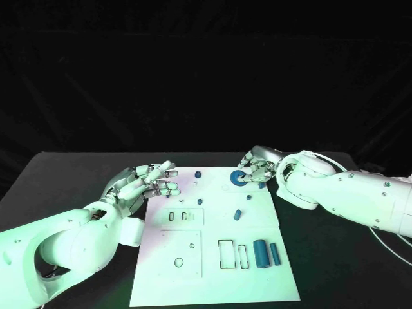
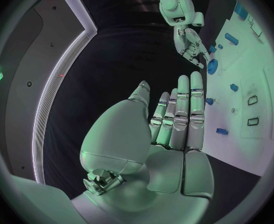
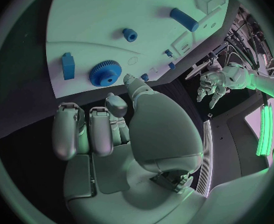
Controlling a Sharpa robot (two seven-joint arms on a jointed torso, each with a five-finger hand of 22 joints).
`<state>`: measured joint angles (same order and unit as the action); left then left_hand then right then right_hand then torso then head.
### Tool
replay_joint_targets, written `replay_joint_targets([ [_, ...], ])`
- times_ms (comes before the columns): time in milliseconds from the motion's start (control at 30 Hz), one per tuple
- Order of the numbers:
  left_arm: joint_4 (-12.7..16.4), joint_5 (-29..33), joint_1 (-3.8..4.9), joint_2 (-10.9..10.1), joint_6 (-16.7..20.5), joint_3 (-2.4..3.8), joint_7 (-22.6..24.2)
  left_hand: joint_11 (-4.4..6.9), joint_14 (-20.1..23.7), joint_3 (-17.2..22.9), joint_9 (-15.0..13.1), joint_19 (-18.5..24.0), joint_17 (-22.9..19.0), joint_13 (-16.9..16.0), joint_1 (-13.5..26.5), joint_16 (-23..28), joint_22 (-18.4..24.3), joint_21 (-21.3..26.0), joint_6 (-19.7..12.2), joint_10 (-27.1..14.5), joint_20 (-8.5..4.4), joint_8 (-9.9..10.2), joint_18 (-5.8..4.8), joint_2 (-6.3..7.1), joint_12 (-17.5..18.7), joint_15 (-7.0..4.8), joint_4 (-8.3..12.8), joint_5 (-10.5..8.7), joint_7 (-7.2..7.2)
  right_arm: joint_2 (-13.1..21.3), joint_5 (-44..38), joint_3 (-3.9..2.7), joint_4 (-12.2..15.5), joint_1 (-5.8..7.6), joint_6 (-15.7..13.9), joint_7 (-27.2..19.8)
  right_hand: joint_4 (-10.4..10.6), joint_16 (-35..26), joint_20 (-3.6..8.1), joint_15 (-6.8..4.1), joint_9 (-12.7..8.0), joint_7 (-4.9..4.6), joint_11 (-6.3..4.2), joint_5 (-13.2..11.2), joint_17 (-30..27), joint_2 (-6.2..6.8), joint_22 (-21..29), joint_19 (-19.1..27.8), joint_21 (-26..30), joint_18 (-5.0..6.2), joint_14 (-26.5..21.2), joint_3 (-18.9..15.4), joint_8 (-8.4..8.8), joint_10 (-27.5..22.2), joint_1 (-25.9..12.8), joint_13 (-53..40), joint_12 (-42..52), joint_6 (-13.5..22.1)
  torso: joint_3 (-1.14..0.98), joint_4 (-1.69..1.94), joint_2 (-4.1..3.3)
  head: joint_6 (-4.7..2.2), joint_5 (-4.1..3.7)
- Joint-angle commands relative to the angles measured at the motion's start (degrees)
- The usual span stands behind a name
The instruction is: Assemble the parts on the task board
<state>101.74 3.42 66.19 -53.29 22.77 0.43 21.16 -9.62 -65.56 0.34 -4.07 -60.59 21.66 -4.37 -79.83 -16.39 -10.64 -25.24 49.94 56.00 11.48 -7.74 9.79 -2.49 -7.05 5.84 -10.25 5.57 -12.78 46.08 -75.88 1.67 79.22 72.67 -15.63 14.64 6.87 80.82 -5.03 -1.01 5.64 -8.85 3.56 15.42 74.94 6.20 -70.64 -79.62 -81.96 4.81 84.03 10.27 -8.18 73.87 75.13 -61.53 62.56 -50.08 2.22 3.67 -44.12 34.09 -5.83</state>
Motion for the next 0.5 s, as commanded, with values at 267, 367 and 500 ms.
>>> replay_joint_targets([
  [267, 0.0, 0.2, 0.06, -0.1, -0.9, 0.04, 0.2, -0.23, 0.3, 0.0, 0.0, 0.3, 0.1, 0.1, -0.7, 0.2, -0.1, -0.2, -0.2, -0.3, -0.03, 0.3, 0.55, -0.29, 0.4, -0.05, 0.5, 0.33, -0.59, -1.4, -4.3, -0.01, -1.0, -0.76, 1.1, 2.5, 0.0, 0.2, -0.32, 0.31, 0.1, -0.15, 0.2, -0.7, 1.9, -0.16, -0.1, -0.2, -0.3, -0.81, 3.3, -0.4, -0.45, 0.0, 0.3, -0.1, 0.2, 0.6, -0.05, -0.07, -0.06, 0.1, -0.08],
  [367, 0.0, 0.2, 0.06, -0.2, -0.9, 0.04, 0.2, -0.23, 0.3, 0.0, 0.0, 0.3, 0.1, 0.1, -0.7, 0.2, -0.1, -0.2, -0.2, -0.3, -0.03, 0.3, 0.55, -0.29, 0.4, -0.05, 0.5, 0.33, -0.59, -1.7, -4.7, -0.02, -1.4, -0.92, 0.8, 2.6, 0.0, 0.2, -0.32, 0.31, 0.1, -0.15, 0.2, -0.7, 1.9, -0.19, -0.1, -0.2, -0.2, -0.8, 3.3, -0.4, -0.47, 0.0, 0.3, -0.2, 0.2, 0.6, -0.05, -0.06, -0.09, 0.2, -0.16],
  [500, 0.0, 0.2, 0.06, -0.1, -1.0, 0.04, 0.2, -0.23, 0.3, 0.1, 0.0, 0.3, 0.2, 0.1, -0.7, 0.2, -0.1, -0.2, -0.2, -0.3, -0.03, 0.3, 0.55, -0.3, 0.4, -0.05, 0.6, 0.33, -0.59, -2.0, -5.1, -0.02, -1.8, -1.02, 0.7, 2.7, 0.0, 0.2, -0.34, 0.31, 0.1, -0.13, 0.19, -0.8, 1.9, -0.36, -0.1, -0.2, -0.3, -0.8, 3.3, -0.4, -0.6, 0.0, 0.4, -0.2, 0.2, 0.5, -0.03, -0.01, 0.0, 0.32, -0.24],
])
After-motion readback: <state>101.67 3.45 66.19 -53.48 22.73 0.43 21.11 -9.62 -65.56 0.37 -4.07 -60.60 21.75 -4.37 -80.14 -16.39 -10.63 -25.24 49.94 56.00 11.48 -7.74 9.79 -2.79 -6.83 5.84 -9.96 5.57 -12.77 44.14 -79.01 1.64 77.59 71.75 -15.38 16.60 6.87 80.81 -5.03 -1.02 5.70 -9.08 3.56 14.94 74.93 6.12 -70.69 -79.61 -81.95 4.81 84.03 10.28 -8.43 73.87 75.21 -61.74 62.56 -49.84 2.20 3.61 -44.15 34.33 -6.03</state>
